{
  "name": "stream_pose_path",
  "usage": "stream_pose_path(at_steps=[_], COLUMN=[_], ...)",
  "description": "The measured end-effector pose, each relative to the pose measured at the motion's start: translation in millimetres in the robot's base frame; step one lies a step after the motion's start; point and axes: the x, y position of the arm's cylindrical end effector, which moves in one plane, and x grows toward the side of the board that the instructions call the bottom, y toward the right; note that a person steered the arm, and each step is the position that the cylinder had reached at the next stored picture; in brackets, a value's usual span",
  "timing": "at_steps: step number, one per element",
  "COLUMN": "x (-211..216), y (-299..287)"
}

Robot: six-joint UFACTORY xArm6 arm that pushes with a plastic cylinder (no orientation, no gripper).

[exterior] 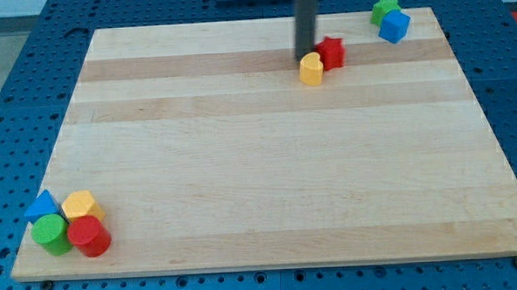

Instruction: Slide the red star below the blue cube

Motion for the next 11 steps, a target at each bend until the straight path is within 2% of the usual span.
stream_pose_path(at_steps=[2,3,4,5,6,7,11], x=[0.0,13.1,45.8,64.6,57.8,39.4,26.5], y=[104.9,92.9,78.1,82.8,133.8,154.1,156.4])
